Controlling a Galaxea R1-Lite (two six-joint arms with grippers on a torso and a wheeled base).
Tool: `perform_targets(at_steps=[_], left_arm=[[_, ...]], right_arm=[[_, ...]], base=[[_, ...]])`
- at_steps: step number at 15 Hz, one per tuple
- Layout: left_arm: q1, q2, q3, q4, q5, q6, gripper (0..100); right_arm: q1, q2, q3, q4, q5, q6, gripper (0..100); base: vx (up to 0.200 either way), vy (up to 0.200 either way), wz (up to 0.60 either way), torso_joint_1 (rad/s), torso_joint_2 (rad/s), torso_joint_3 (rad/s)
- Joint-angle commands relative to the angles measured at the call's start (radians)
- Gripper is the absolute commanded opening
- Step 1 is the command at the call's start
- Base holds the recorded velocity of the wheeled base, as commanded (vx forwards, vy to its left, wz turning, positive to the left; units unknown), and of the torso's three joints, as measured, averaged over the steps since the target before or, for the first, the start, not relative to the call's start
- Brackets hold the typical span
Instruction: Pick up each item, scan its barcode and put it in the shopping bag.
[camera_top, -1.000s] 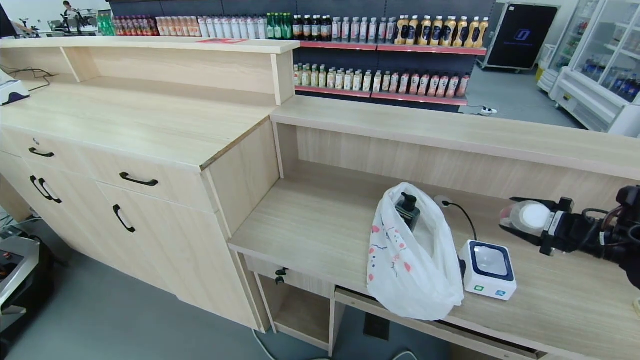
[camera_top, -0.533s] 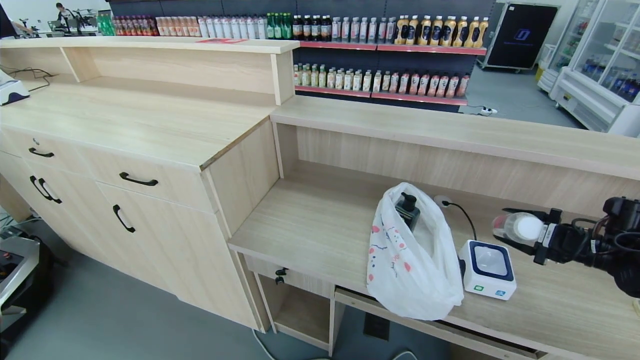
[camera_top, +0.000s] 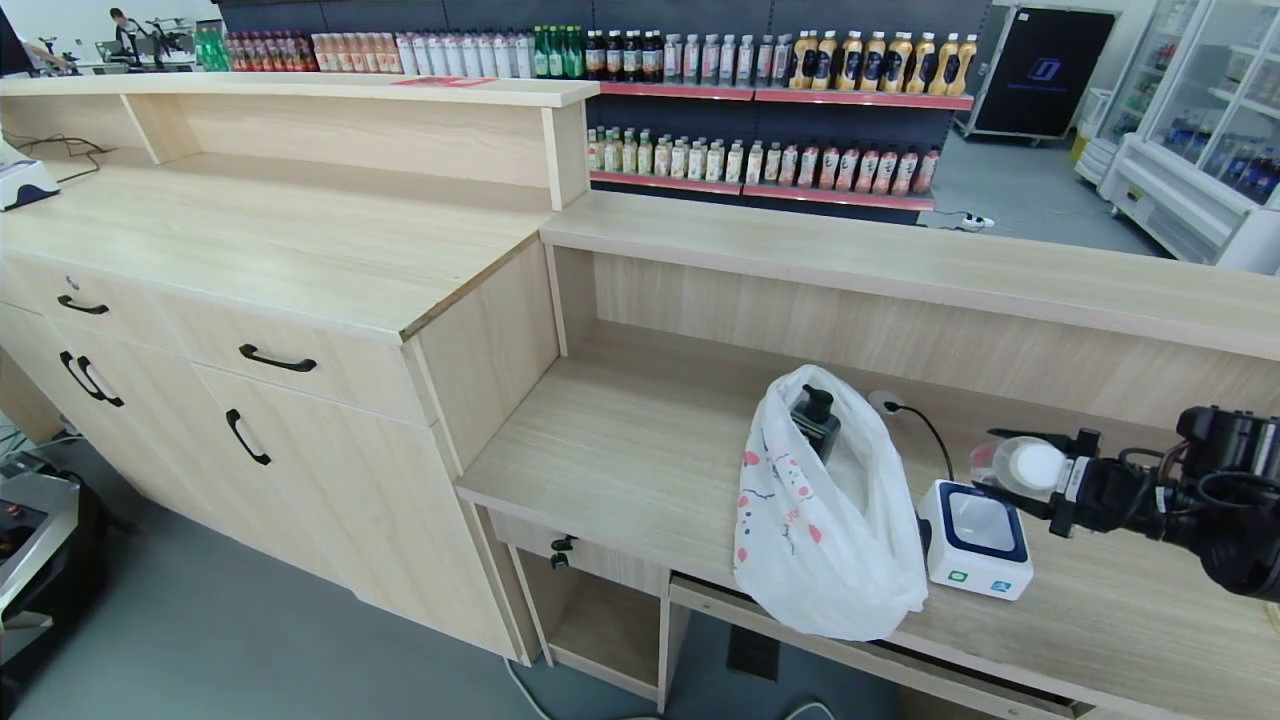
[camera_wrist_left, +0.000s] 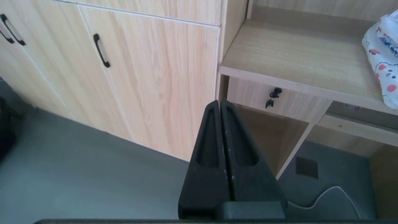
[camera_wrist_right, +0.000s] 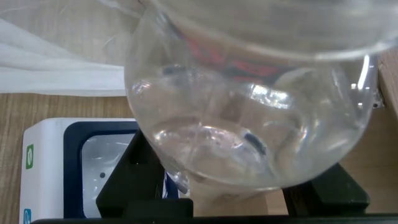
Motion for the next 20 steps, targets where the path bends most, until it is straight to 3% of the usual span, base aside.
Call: perform_targets(at_steps=[1,16,20], left_arm=[[0.0,0.0,0.0,0.0,0.0,0.001,0],[0.0,0.0,0.0,0.0,0.0,0.0,0],[0.0,0.0,0.0,0.0,0.0,0.001,0]], right_arm=[[0.001,0.016,-0.009,0.0,0.0,0.0,0],[0.021,0.033,-0.015,0.001,0.043,0.001,0],[-0.001,-0.015,-0.035,0.018,0.043,0.104,0]], base=[[0.0,0.0,0.0,0.0,0.0,0.0],[0.0,0.0,0.0,0.0,0.0,0.0],[0.0,0.0,0.0,0.0,0.0,0.0]])
